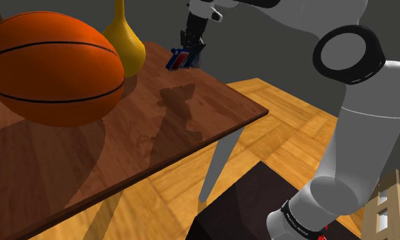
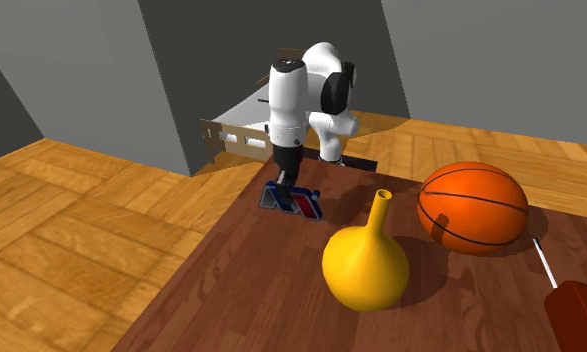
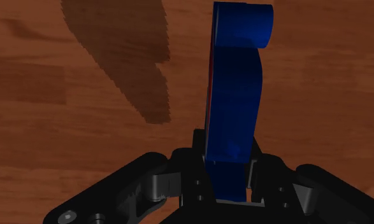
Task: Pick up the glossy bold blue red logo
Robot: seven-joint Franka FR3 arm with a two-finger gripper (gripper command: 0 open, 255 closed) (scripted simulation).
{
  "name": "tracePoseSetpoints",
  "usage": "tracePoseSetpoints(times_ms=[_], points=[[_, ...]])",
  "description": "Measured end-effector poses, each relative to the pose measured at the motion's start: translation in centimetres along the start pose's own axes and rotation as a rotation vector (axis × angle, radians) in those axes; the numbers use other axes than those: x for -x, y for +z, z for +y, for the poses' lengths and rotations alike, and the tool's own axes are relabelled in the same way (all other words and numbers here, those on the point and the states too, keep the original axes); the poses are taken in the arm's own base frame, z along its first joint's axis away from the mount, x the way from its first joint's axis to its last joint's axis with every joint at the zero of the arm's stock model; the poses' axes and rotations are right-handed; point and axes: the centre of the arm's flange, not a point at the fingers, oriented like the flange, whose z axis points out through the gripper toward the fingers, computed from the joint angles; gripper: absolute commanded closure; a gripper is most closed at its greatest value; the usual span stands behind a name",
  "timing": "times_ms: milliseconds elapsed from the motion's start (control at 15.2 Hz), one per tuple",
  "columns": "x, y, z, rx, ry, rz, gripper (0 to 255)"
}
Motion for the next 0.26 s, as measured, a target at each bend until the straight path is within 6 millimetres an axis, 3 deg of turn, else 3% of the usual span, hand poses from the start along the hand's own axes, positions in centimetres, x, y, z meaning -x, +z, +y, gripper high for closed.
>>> tracePoseSetpoints(times_ms=[264], points=[[0.0, -2.0, -0.2, 0.000, 0.000, 0.000, 255]])
